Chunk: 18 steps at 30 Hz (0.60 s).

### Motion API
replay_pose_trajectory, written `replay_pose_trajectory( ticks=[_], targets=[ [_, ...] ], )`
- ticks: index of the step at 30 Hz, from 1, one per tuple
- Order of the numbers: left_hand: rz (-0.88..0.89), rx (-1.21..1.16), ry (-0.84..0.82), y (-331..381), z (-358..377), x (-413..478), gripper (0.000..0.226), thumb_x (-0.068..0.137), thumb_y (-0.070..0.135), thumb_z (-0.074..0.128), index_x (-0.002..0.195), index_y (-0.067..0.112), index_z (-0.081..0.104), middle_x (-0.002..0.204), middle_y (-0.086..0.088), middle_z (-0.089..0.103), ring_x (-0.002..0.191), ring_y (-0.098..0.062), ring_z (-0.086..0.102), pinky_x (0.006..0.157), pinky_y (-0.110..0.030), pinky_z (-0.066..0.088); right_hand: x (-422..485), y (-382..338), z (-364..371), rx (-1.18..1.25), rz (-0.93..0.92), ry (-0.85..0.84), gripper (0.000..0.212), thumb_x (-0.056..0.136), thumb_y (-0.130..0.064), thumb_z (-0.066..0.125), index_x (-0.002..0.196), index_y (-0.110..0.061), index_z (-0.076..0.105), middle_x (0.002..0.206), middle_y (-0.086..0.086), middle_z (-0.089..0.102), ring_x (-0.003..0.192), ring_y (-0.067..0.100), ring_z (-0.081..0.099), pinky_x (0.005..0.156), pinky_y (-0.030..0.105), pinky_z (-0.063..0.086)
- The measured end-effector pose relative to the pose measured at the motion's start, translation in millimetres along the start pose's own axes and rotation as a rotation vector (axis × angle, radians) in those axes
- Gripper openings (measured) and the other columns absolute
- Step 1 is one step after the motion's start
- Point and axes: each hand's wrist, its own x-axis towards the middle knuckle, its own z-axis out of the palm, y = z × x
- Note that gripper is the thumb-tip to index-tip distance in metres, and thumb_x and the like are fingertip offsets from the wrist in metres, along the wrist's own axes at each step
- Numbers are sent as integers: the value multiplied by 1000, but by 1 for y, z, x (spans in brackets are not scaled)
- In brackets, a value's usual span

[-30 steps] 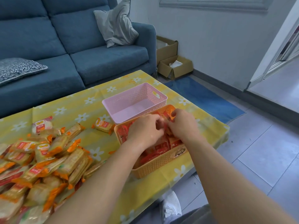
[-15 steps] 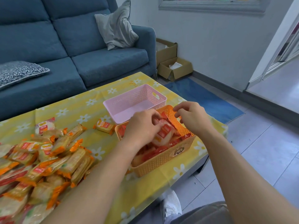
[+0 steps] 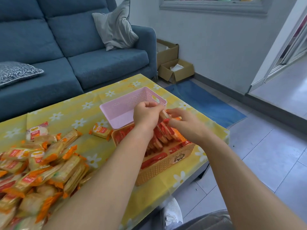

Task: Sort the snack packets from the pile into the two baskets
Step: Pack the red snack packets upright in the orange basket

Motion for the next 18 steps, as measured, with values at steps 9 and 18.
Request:
replay_pose_trajectory(
  ticks=[9, 18],
  targets=[
    [220, 435, -157, -16, 0, 4, 17, 98, 13, 54, 106, 17, 68, 97, 1, 71, 81, -16, 69, 71, -31, 58, 7, 16, 1, -249, 53, 311, 41, 97, -52, 54, 113, -15, 62, 95, 4, 70, 82, 23, 66, 71, 42, 59],
    [537, 871, -291, -32, -17, -9, 26, 91, 14, 52, 98, 31, 70, 98, 8, 68, 77, -13, 69, 77, -38, 59, 17, 18, 22, -473, 63, 336, 12, 89, -4, 59, 91, -9, 70, 89, 13, 68, 79, 32, 65, 64, 37, 56]
  ],
)
